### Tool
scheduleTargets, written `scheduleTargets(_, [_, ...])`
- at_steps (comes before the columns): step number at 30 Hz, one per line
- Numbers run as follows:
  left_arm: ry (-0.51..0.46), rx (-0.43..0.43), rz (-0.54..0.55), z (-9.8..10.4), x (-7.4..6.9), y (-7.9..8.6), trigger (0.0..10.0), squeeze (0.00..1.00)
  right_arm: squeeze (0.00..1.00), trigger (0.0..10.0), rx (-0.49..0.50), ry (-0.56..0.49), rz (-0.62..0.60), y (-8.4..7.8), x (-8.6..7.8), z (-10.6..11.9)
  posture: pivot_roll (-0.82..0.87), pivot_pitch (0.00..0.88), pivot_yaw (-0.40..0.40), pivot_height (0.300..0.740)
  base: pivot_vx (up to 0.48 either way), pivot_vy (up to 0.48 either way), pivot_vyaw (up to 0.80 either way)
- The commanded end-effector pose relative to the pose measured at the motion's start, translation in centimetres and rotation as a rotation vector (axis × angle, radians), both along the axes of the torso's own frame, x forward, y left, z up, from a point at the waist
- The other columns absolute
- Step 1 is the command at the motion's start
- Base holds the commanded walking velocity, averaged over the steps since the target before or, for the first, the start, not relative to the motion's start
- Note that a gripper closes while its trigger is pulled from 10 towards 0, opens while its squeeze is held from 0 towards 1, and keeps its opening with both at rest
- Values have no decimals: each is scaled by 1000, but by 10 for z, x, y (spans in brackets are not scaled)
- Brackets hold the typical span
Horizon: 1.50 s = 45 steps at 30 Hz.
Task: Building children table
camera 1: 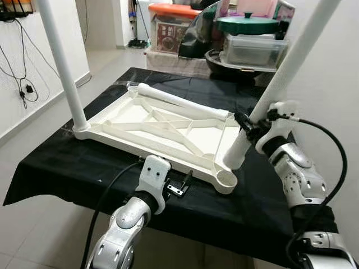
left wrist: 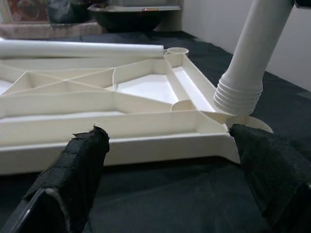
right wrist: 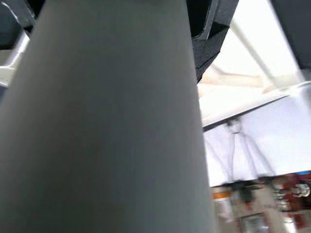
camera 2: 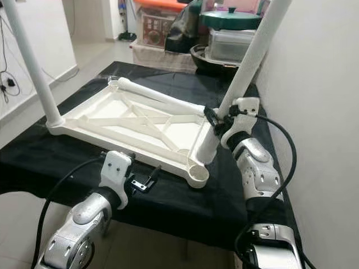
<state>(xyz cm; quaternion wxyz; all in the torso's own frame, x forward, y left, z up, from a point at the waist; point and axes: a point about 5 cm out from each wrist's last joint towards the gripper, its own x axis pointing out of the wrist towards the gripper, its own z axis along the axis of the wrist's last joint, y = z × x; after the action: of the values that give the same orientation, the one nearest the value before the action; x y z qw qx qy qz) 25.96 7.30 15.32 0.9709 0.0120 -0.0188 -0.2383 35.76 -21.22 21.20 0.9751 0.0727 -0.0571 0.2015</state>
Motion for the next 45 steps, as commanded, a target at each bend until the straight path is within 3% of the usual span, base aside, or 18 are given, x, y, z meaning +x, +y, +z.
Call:
scheduleTargets(1, [23, 12, -17, -3, -3, -1, 10000, 0, 0, 10000, 30, -9, 35, -1, 0, 5, 150, 65, -111, 740, 0, 0, 0])
scheduleTargets(5, [44, 23, -19, -6, -8, 2, 10000, 0, 0, 10000, 87, 11, 161, 1, 0, 3, 151, 89, -109, 740, 0, 0, 0])
scheduleTargets(13, [58, 28, -20, -6, -13, 3, 10000, 0, 0, 10000, 111, 21, 202, -7, 5, 2, 155, 100, -111, 740, 0, 0, 0])
scheduleTargets(20, [70, 35, -15, -4, -21, 7, 10000, 0, 0, 10000, 73, 44, 253, -17, 6, -2, 174, 124, -113, 740, 0, 0, 0])
scheduleTargets(29, [81, 50, -14, -4, -25, 11, 10000, 0, 0, 10000, 21, 42, 363, -17, 3, 1, 185, 139, -103, 740, 0, 0, 0])
scheduleTargets(31, [88, 58, -15, -3, -28, 14, 10000, 0, 0, 10000, -21, 44, 463, -11, -1, 1, 192, 150, -99, 740, 0, 0, 0])
scheduleTargets(36, [93, 65, -19, -1, -32, 15, 10000, 0, 0, 10000, -74, 47, 565, 0, -3, -3, 202, 164, -95, 740, 0, 0, 0])
scheduleTargets(42, [96, 71, -21, 0, -34, 17, 10000, 0, 0, 10000, -145, 50, 614, 8, -2, -8, 209, 174, -94, 740, 0, 0, 0])
scheduleTargets(43, [99, 77, -21, 2, -37, 20, 10000, 0, 0, 10000, -214, 68, 646, 16, 1, -12, 215, 189, -93, 740, 0, 0, 0])
scheduleTargets(45, [100, 79, -21, 2, -38, 21, 10000, 0, 0, 10000, -232, 74, 652, 18, 2, -12, 215, 189, -93, 740, 0, 0, 0])
